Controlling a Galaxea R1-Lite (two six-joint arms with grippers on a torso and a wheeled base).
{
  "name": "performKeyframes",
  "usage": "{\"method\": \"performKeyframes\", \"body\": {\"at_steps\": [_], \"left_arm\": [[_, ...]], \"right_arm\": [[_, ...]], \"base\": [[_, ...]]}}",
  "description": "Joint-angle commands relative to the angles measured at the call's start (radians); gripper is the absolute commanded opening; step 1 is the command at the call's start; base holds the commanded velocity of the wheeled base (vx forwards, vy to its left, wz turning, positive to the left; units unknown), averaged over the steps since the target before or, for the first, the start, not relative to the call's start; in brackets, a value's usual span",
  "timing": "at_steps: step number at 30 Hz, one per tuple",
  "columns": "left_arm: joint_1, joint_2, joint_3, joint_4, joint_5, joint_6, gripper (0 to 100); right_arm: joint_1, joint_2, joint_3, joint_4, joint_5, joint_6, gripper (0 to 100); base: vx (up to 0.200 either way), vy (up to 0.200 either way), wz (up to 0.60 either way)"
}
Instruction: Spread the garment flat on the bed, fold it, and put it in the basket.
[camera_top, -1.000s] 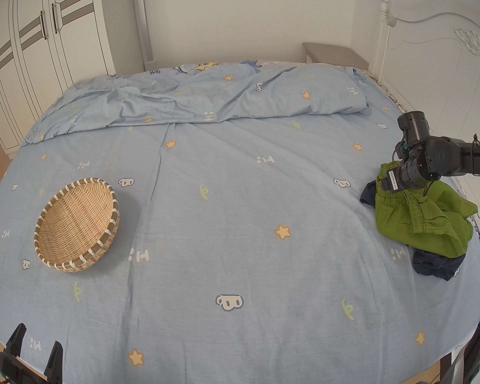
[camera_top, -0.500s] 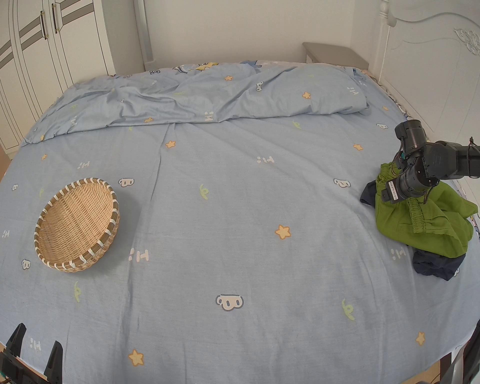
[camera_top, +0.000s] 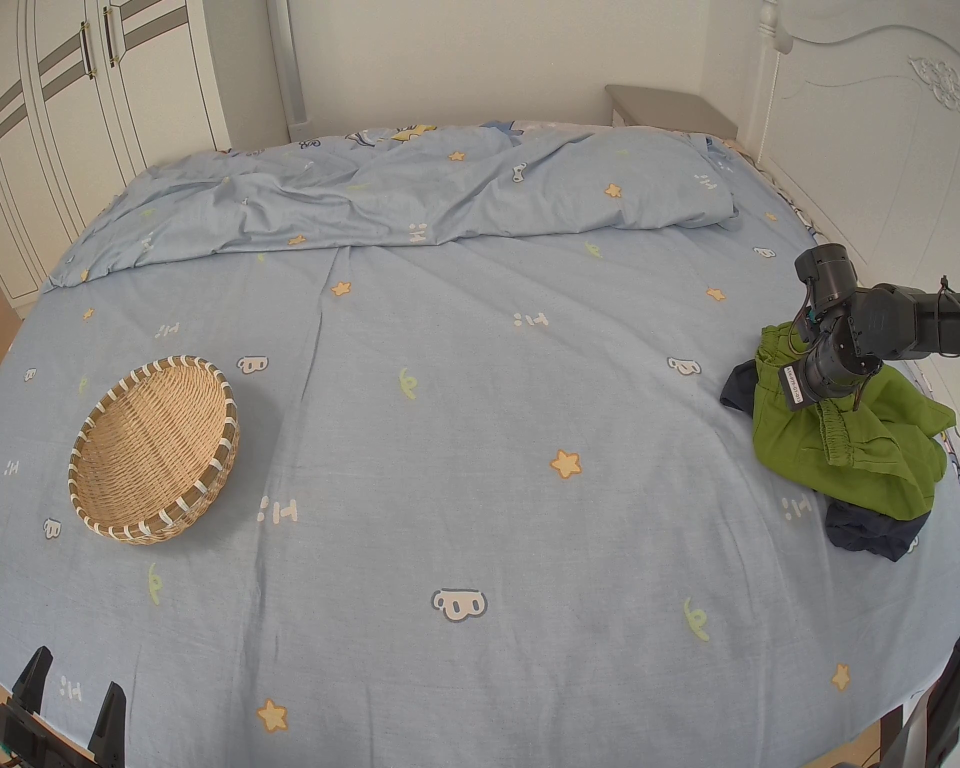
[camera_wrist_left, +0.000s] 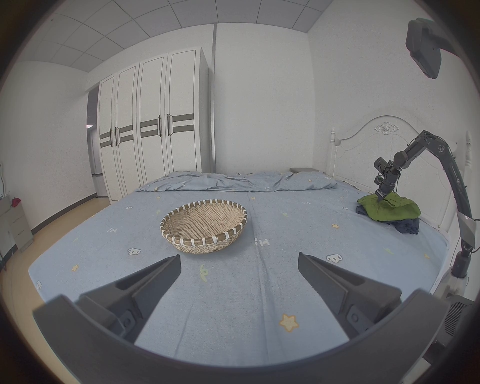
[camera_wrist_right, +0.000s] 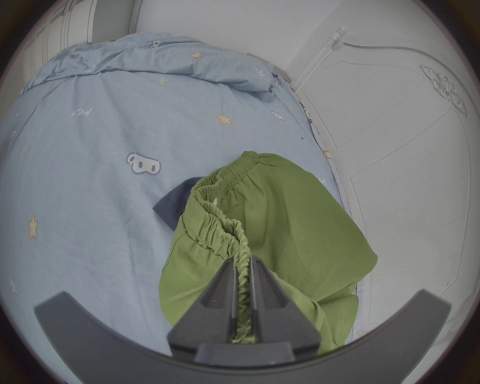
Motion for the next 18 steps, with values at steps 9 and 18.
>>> {"method": "performKeyframes", "body": {"at_steps": [9,18], "left_arm": [[-0.001,-0.016,0.018,0.000,0.000,0.000,100],[0.001,-0.016,0.018,0.000,0.000,0.000,100]], "right_arm": [[-0.014,-0.053,-0.090,0.044,0.016,0.023,0],[-0.031,-0.217,-0.416,0.437,0.194,0.288,0]], "base": [[0.000,0.000,0.00],[0.000,0.000,0.00]]}}
